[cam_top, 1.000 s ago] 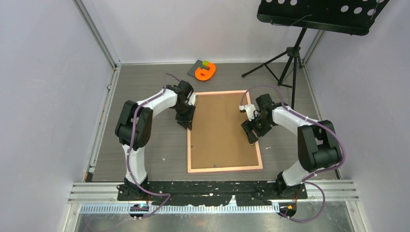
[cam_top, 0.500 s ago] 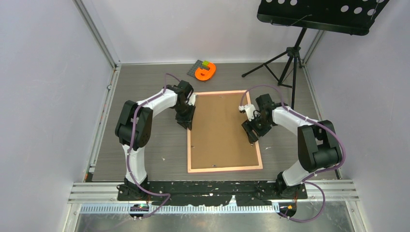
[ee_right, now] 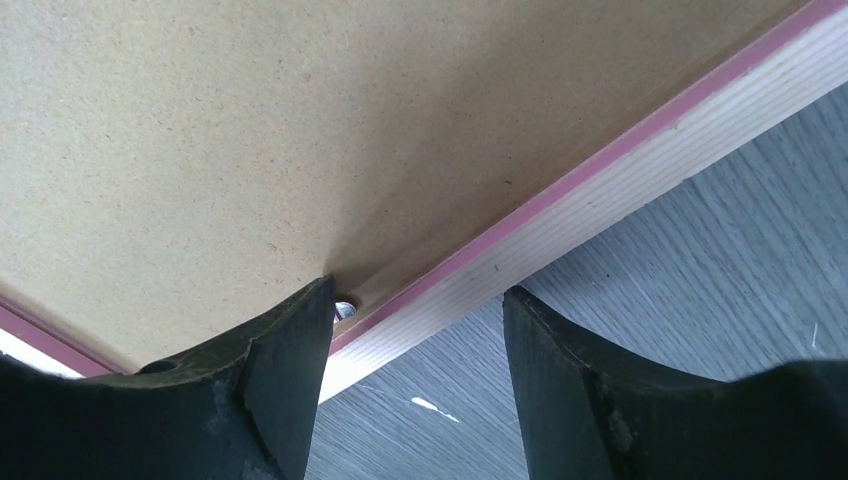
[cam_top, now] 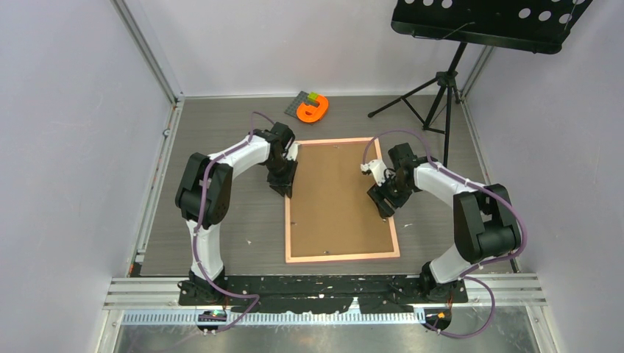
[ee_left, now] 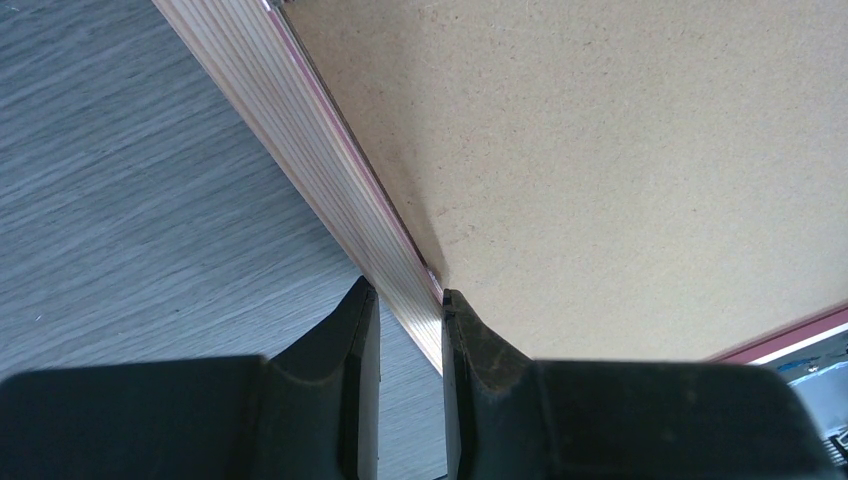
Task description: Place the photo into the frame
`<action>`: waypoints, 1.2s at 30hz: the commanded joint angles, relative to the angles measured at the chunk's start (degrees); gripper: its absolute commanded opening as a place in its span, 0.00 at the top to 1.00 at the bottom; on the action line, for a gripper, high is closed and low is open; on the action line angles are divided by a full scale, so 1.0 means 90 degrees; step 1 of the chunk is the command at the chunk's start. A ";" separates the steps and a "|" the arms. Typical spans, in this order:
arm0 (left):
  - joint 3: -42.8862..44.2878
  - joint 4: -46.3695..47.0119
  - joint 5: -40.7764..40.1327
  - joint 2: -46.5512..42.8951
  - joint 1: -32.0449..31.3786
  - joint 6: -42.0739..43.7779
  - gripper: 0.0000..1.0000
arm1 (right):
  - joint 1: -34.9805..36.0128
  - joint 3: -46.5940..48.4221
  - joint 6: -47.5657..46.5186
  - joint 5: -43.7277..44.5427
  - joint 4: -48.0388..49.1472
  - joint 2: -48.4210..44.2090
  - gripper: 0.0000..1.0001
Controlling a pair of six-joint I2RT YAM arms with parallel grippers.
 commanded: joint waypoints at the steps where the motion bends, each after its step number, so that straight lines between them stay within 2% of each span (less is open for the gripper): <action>1: 0.0055 0.0076 -0.0095 0.0124 -0.0065 0.0231 1.00 | 0.0007 -0.0129 -0.0498 0.0336 -0.0269 -0.0194 0.34; 27: 0.0035 0.0096 -0.0141 0.0126 -0.0065 0.0250 1.00 | 0.0010 -0.0363 -0.1107 0.0085 -0.0579 -0.0422 0.33; 31: 0.0034 0.0094 -0.0146 0.0117 -0.0065 0.0250 1.00 | 0.0002 -0.0304 -0.0982 0.0062 -0.0536 -0.0492 0.31; 36: 0.0038 0.0082 -0.0136 0.0114 -0.0065 0.0250 1.00 | -0.0085 0.0083 -0.0226 0.0141 -0.0278 -0.0529 0.26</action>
